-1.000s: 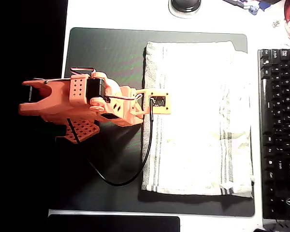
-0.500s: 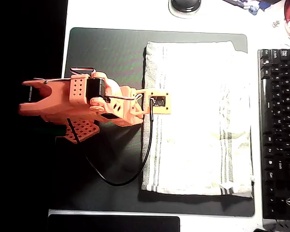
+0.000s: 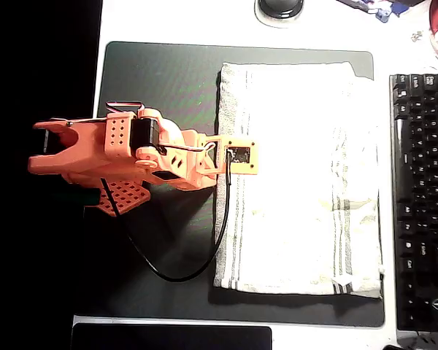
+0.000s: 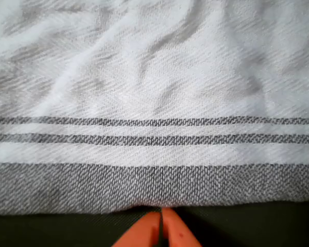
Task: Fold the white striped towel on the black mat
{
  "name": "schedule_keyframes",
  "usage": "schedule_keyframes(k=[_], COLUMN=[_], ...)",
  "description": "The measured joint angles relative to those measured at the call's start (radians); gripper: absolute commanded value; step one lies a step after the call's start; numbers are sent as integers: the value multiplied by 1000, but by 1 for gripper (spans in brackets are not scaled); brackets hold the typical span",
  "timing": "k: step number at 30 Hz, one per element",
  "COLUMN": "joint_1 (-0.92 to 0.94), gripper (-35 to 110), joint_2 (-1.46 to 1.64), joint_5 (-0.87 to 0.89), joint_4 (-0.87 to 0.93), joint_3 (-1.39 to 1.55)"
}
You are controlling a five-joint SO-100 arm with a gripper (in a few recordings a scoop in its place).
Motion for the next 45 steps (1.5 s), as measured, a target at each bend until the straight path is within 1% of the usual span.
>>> schedule_keyframes(k=[8, 20, 27, 32, 38, 42, 45], joint_1=[0, -74, -201, -276, -337, -390, -440], gripper=[0, 0, 0, 0, 0, 0, 0], joint_2=[0, -152, -390, -598, -854, -973, -1046], joint_5=[-87, -89, -81, -17, 43, 64, 94], joint_4=[-3, -29, -44, -91, -94, -101, -140], joint_3=[0, -169, -344, -491, -692, -804, -879])
